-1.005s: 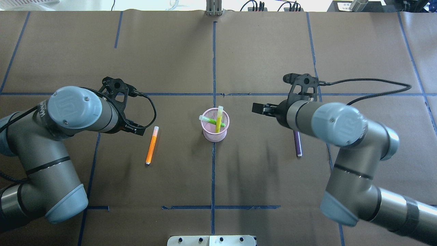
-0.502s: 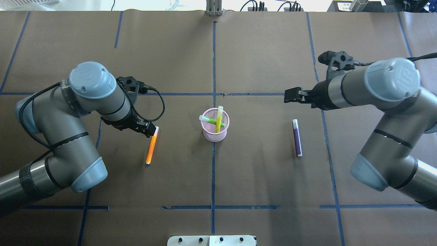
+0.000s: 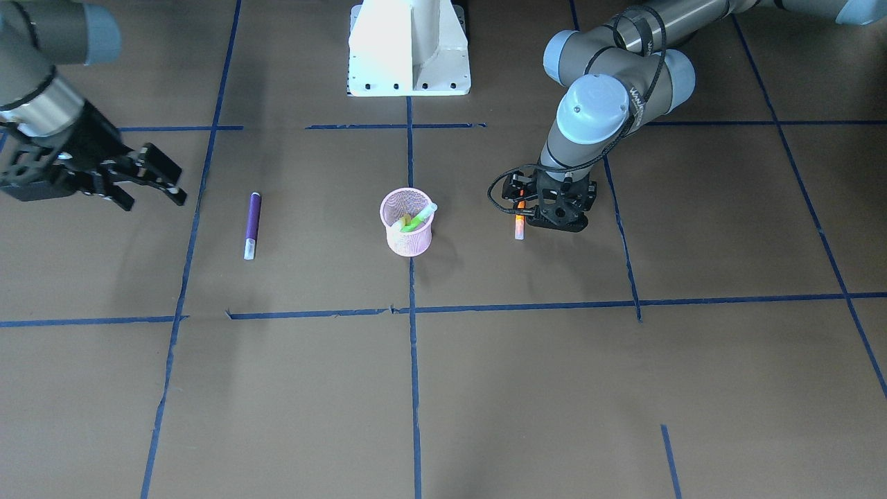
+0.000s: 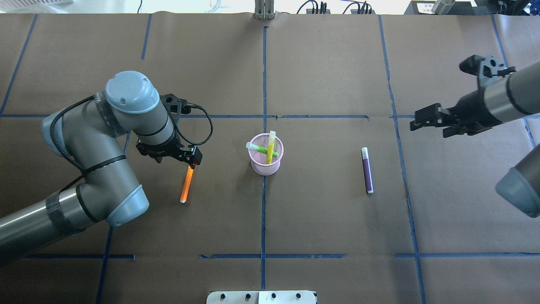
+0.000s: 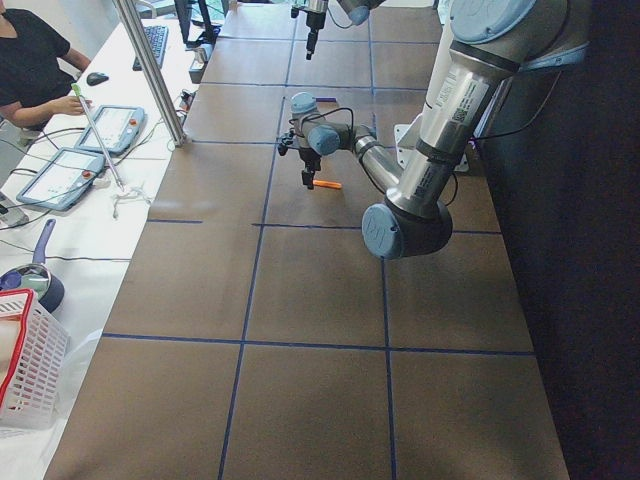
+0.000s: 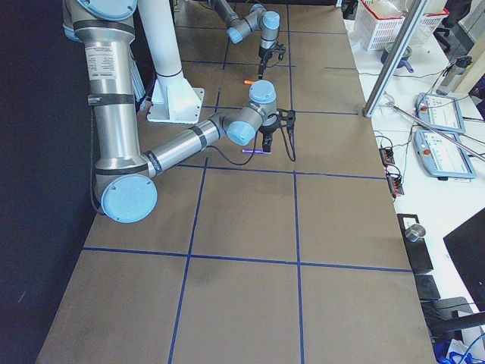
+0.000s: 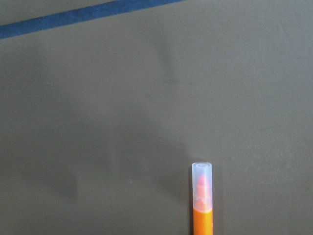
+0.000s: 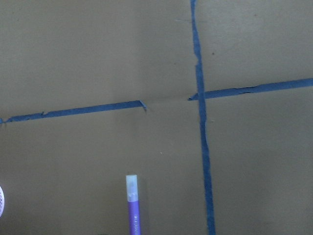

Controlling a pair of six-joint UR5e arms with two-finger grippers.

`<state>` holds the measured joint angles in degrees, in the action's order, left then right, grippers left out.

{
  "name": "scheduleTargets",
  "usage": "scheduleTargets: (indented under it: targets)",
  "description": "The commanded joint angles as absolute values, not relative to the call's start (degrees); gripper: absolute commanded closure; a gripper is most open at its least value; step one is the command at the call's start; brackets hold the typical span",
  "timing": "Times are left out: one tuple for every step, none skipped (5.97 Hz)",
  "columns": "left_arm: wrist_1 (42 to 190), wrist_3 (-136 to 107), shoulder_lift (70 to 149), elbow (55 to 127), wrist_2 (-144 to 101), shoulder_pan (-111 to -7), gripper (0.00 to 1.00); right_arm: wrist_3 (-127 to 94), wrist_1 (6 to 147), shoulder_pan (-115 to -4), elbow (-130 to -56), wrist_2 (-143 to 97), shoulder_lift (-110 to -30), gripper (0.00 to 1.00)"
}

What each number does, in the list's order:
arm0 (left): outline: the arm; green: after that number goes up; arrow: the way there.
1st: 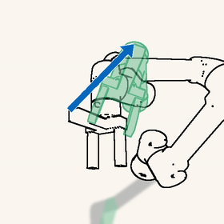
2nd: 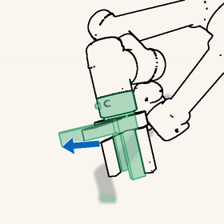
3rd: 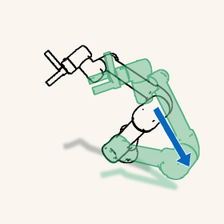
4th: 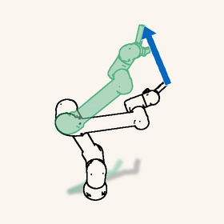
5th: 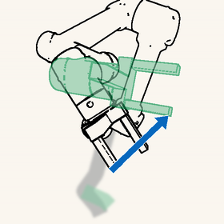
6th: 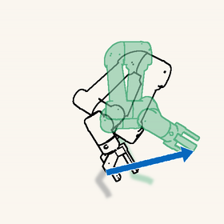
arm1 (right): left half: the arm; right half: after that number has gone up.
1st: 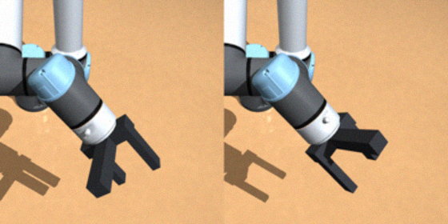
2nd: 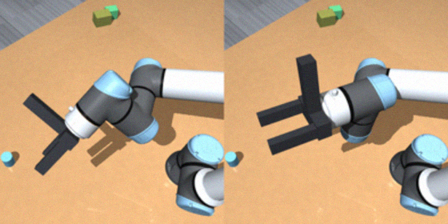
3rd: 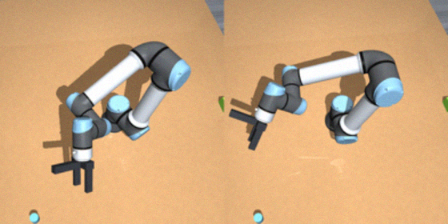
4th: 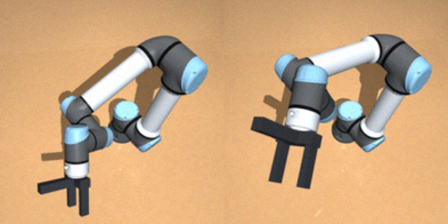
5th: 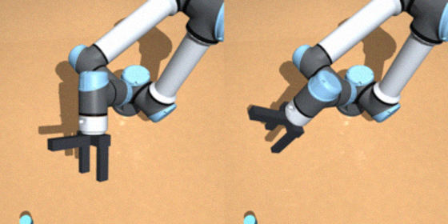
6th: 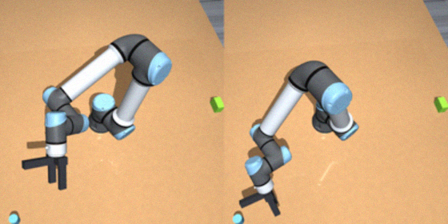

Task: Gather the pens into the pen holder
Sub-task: 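Grasp the orange marker with the left gripper while the right gripper withdraws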

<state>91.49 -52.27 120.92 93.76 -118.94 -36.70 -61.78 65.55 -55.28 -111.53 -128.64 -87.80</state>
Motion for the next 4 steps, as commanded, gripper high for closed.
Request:
scheduleTargets:
  targets:
    - [90.79, -53.97, 124.72, 88.52, -119.44, -36.91, 0.12, -59.33, 65.83, -57.04, -111.36, -130.78, -90.61, 0.0]
    - [87.83, -53.53, 124.89, 88.51, -119.44, -36.74, 0.14, -59.41, 65.92, -56.87, -110.66, -130.52, -90.44, 0.0]
    - [87.54, -53.35, 124.54, 88.42, -119.53, -36.65, 0.18, -59.41, 65.92, -56.95, -110.65, -130.6, -90.44, 0.0]
    - [87.28, -53.35, 124.8, 88.42, -119.79, -36.39, 0.21, -59.5, 65.92, -56.87, -110.65, -130.34, -90.27, 0.0]
